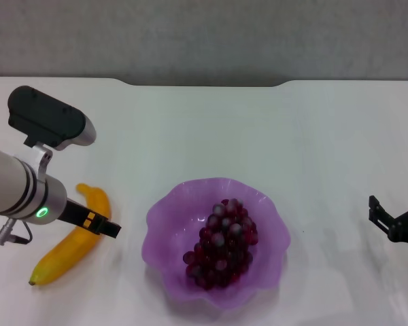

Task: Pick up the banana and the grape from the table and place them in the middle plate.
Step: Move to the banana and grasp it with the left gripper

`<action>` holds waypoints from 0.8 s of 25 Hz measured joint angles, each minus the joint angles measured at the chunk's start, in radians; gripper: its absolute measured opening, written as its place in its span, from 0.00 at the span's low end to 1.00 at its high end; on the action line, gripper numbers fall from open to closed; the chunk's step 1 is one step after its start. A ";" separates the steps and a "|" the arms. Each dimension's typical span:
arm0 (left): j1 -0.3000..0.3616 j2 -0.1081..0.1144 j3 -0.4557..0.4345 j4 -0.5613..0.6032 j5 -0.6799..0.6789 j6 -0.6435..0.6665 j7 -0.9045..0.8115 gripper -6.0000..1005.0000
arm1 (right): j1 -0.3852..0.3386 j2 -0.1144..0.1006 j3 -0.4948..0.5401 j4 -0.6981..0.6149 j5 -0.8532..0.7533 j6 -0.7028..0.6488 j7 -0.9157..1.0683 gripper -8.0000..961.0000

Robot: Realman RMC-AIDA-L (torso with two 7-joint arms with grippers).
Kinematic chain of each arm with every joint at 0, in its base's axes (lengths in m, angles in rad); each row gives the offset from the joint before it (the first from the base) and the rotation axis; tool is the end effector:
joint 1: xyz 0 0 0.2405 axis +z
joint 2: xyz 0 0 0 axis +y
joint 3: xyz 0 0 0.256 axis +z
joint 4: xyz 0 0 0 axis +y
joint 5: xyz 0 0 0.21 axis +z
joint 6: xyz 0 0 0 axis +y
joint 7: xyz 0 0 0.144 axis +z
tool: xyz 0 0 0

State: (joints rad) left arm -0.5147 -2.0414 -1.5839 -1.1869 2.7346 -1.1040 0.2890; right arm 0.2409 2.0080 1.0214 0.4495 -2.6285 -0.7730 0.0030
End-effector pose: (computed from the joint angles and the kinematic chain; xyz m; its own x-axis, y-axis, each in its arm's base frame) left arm -0.2404 0.3786 -0.0148 0.6333 0.7739 -0.0010 0.5684 -0.4659 -0.6781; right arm 0.3611 0.3040 -0.0347 0.8186 -0.2149 -0.5327 -0.5720 -0.2195 -0.7904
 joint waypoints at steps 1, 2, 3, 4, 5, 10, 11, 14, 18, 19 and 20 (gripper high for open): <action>-0.002 0.000 0.000 0.011 0.003 0.012 -0.002 0.82 | 0.000 0.000 0.000 0.000 0.000 0.000 0.000 0.91; -0.004 0.000 0.000 0.023 0.004 0.028 -0.002 0.82 | 0.001 0.000 0.000 0.000 0.000 0.000 0.000 0.91; -0.005 0.000 0.001 0.037 0.005 0.043 -0.002 0.82 | 0.000 0.000 0.000 0.000 0.000 0.000 0.000 0.91; -0.006 0.000 0.001 0.051 0.005 0.056 -0.002 0.82 | 0.000 0.000 0.000 0.000 0.000 0.000 0.000 0.91; -0.009 0.000 0.000 0.062 0.005 0.062 -0.002 0.82 | 0.000 0.000 0.000 0.000 -0.001 0.000 0.000 0.91; -0.021 0.003 -0.007 0.127 0.005 0.099 -0.002 0.81 | 0.000 0.000 0.000 0.000 -0.001 0.000 0.000 0.91; -0.023 0.004 -0.009 0.139 0.005 0.110 -0.002 0.81 | 0.000 0.000 0.000 0.000 -0.001 0.000 0.000 0.91; -0.029 0.005 -0.012 0.169 0.005 0.131 -0.001 0.81 | 0.000 0.000 -0.002 0.004 -0.001 -0.001 0.000 0.91; -0.040 0.007 -0.017 0.211 0.005 0.151 0.003 0.80 | 0.000 0.000 -0.012 0.014 -0.001 -0.002 -0.003 0.91; -0.046 0.007 -0.017 0.225 0.005 0.154 0.003 0.80 | 0.000 0.000 -0.012 0.014 -0.001 -0.002 -0.005 0.91; -0.052 0.007 -0.017 0.239 0.005 0.154 0.004 0.80 | 0.000 0.000 -0.012 0.014 -0.001 -0.002 -0.007 0.91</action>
State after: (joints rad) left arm -0.5669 -2.0347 -1.6013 -0.9481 2.7397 -0.9495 0.2926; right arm 0.2407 2.0080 1.0094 0.4640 -2.6294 -0.7752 -0.0040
